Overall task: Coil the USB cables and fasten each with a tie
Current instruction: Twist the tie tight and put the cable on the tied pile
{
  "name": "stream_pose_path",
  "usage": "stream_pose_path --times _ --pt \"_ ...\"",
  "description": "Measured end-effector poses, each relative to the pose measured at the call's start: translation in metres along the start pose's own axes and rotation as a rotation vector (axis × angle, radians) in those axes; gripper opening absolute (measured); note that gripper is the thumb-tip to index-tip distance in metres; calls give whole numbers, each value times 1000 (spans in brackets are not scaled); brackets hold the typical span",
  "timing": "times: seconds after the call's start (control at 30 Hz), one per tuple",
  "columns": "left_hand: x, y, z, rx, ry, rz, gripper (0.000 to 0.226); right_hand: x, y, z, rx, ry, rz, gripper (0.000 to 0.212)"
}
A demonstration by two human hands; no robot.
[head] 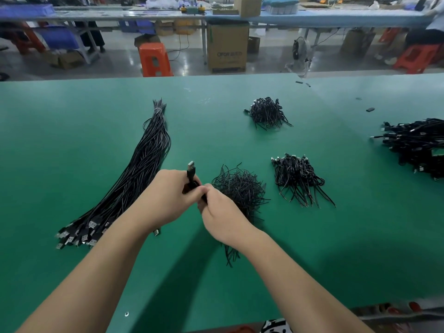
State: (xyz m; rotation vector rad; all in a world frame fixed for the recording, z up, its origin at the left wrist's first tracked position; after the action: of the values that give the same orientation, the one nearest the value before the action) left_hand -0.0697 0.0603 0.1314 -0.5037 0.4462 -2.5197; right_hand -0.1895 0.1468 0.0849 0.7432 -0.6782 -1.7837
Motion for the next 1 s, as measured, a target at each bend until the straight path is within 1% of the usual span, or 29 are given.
stream_pose_path --times 0.03,0.1,0.27,0.4,0.43,0.47,0.5,0.53,0.57,0.6,0.63,0.7,0.73,0.77,0.87,0.93,1.0 --pt "1 1 0 -10 4 13 16 1 -1 0 71 32 2 14" --pt "3 3 2 -42 3 32 16 1 -2 2 126 42 22 18" --pt "13 3 0 -115 -29 87 16 5 -8 3 29 -77 45 27" --pt "20 2 -8 -161 -46 61 17 8 -12 7 100 -92 21 33" --pt "22 3 -11 -221 -38 50 17 9 -13 8 113 -104 21 35" --pt "24 7 -15 -366 -23 47 13 11 -15 10 128 -127 23 36" --pt "25 9 -19 -610 -1 57 5 12 -17 13 146 -159 24 33" --pt "26 12 -23 -861 7 87 5 13 -20 18 165 -195 21 30" --pt "27 18 -30 -1026 6 122 12 15 -24 23 178 -231 12 30" --pt "29 26 -38 -1028 1 154 14 18 -27 29 180 -256 -5 30" --pt "33 36 -49 -872 -11 193 14 20 -30 34 175 -268 -27 29" --pt "38 52 -72 -359 9 252 11 23 -35 42 163 -281 -65 29" --pt "39 58 -84 -208 33 283 9 25 -38 44 165 -291 -79 33" --pt "39 61 -95 -160 46 297 8 26 -40 45 172 -298 -99 36" --pt "37 64 -123 -143 45 313 9 29 -46 47 188 -305 -145 37" --pt "36 65 -134 -112 17 371 19 31 -49 47 190 -301 -169 37" --pt "35 67 -139 -100 32 468 27 32 -52 48 186 -300 -184 38"
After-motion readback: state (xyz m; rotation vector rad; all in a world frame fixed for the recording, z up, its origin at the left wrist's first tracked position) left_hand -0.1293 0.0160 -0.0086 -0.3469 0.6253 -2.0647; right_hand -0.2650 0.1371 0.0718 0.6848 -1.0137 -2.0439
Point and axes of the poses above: each hand's wrist, its own x-axis towards the middle knuckle, its own z-axis out of the back of the hand, y = z × x, the point moved 1 cm from there along x, towards the middle knuckle, and after that the axes turned 11 degrees about -z, right-handed, at the moved point
